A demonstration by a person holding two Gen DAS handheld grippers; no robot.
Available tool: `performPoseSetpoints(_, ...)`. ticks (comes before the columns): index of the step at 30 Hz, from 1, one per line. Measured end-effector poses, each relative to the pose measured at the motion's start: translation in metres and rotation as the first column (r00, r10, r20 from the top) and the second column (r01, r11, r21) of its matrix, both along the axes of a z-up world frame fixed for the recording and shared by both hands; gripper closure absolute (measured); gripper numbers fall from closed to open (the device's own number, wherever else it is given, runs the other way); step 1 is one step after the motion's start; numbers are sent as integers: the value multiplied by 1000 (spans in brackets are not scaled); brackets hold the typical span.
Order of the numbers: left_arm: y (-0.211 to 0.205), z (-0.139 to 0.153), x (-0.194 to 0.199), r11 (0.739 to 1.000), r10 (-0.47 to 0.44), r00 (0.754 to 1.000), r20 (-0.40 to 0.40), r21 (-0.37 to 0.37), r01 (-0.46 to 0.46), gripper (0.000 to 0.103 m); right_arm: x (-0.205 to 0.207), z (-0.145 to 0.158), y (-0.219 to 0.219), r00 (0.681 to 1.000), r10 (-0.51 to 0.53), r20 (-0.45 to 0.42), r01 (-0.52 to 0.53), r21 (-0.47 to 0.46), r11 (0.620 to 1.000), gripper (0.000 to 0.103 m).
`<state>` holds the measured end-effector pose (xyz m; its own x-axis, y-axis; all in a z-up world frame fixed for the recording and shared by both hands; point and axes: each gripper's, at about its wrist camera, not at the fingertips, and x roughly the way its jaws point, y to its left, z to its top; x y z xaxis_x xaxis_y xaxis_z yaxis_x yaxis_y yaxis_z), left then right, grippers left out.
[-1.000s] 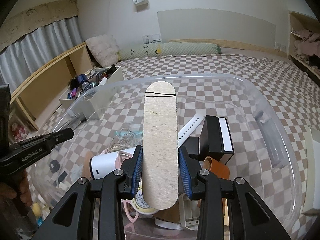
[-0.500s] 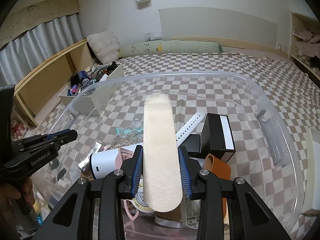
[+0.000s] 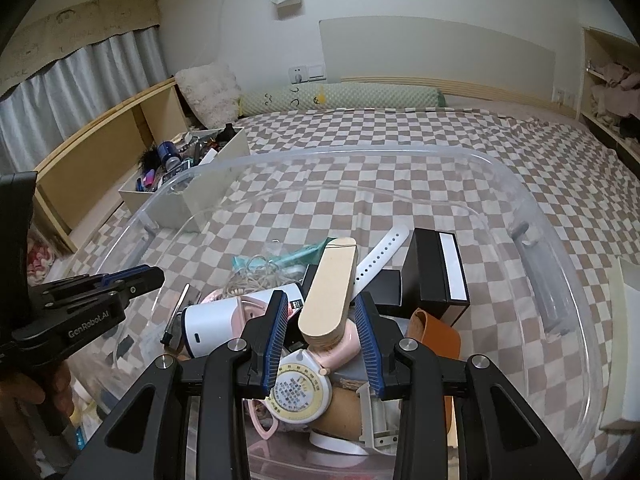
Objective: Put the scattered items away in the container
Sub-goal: 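Open the left gripper to drop the tube while the right releases the stick, then move both open grippers back over the scattered items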
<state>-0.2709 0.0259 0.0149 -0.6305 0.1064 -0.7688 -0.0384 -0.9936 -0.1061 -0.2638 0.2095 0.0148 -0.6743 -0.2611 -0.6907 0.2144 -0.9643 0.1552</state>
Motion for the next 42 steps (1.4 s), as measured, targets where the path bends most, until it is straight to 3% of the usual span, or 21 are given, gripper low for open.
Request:
performPoseSetpoints(6,10,5,3,1000,-22,1000,-19,-17,22,49,-2,-1,3,1000,-17,16,17,-10,1000,67)
performPoseSetpoints(8,12,7,5,999,-28,999,-25,-26,27,49,-2,-1,6,999,-34,10,34,-7,999,42)
performPoseSetpoints(9,13,7,5,999,-30,999,-28,-29,29,48,-1,1,7,999,-47,0,47,-1,999,22)
performPoseSetpoints(16,15,14,12,999,-28,998,-53,-43,26,37,8,15,15,995,-82,-52,84,27,996,20)
performPoseSetpoints(17,15,15,13,999,-28,998,-59,-48,26,31,9,17,16,994,-87,-60,89,28,996,20)
performPoseSetpoints(20,16,19,18,999,-30,996,-80,-33,27,11,14,20,20,992,-92,-85,95,28,995,2)
performPoseSetpoints(22,16,21,20,999,-38,996,-86,-21,36,2,17,22,20,991,-91,-102,95,34,995,0)
performPoseSetpoints(27,22,27,28,997,-62,993,-103,-48,58,0,25,23,22,989,-83,-126,88,29,996,0)
performPoseSetpoints(33,30,33,43,989,-66,988,-139,-141,46,0,38,31,28,978,-101,-183,109,33,993,0)
performPoseSetpoints(42,22,38,63,991,-50,983,-176,-129,28,0,57,44,37,966,-128,-225,136,22,990,0)
